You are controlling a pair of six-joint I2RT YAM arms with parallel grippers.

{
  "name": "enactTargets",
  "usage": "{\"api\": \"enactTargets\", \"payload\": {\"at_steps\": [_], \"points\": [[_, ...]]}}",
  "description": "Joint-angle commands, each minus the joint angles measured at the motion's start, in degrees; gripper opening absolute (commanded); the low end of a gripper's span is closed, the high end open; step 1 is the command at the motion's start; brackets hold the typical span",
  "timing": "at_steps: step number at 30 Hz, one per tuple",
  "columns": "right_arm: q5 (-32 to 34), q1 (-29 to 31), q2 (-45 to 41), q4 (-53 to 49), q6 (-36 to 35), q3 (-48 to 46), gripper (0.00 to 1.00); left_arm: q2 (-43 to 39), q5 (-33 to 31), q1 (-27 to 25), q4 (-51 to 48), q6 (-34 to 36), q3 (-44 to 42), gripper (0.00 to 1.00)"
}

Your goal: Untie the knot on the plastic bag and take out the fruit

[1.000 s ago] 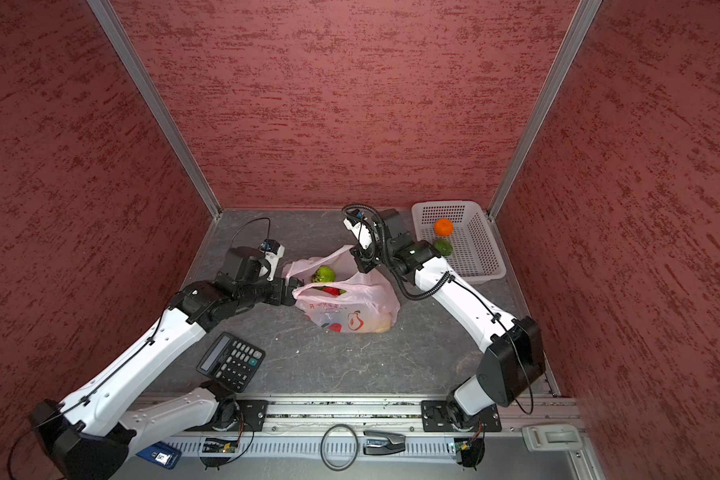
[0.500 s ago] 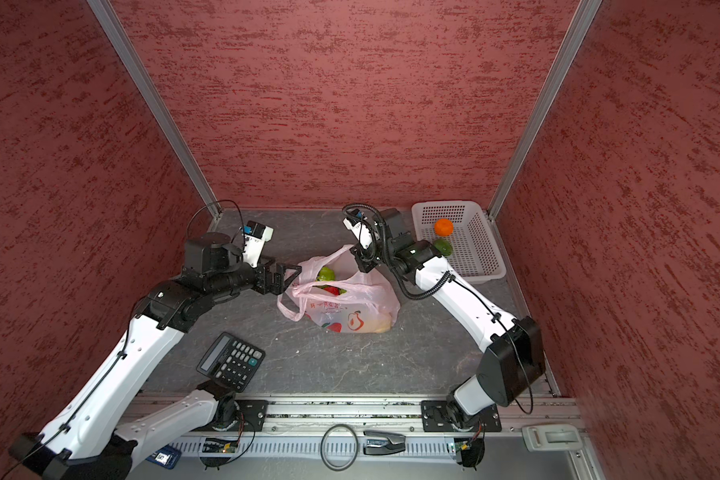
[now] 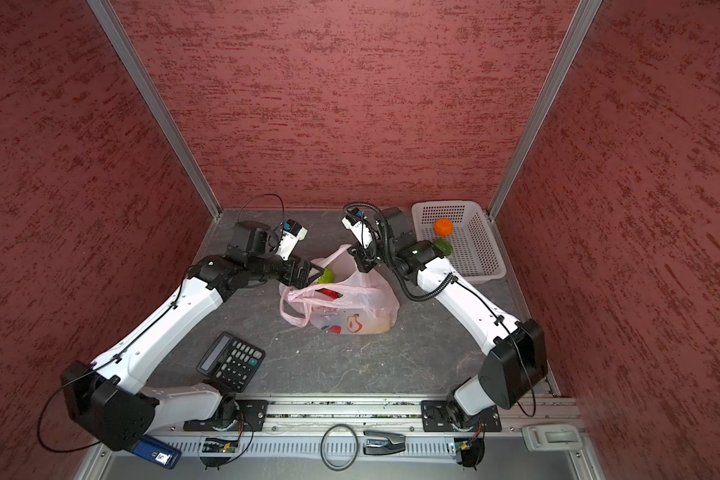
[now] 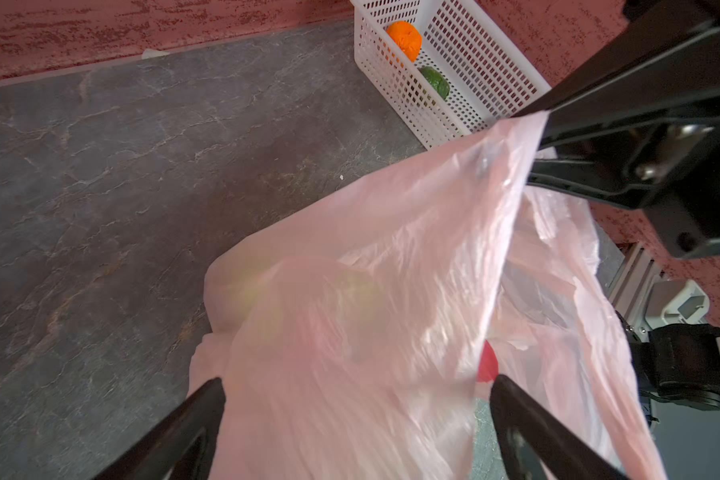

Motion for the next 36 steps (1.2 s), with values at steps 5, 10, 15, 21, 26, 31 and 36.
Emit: {"api": "enactTargets", "payload": {"at_steps": [5,10,15,21,26,31,36], "points": [[-4.27,-0.28,-2.85,2.66,0.10,0.92,0.00,2.67,-2.91,3.91,5.54,3.53,-3.31,0.98],[-4.61,-0.33,-2.81,3.22,-0.10,0.88,0.00,6.85,0.21,4.25,5.16,4.22,-3.44,0.77],[-5.00,-0.29,-2.72,3.90,-0.10,0.99,0.00,6.71,1.45,4.68,7.52,2.85,-4.52,0.37],[-4.00,-0.37,-2.35,5.14,-0.20,-0.96,0.00,6.63,1.88,5.06,7.61,1.02,-2.78,0.00],[1.45,-0.70,0.69,3.23,-1.31,-0.20,0.00,4.49,-0.06,5.62,4.96,-3.21,-2.43,0.00],[4.17,-1.21,3.03,-0.78,-1.40,3.79,0.25,-1.49,-0.89,5.57,1.85,-10.00,-4.00,0.00],[-0.23,-1.20,2.03,-9.21,1.38,9.88,0.59,-5.80,-2.96,3.12,-3.25,-16.00,-2.95,0.00]]}}
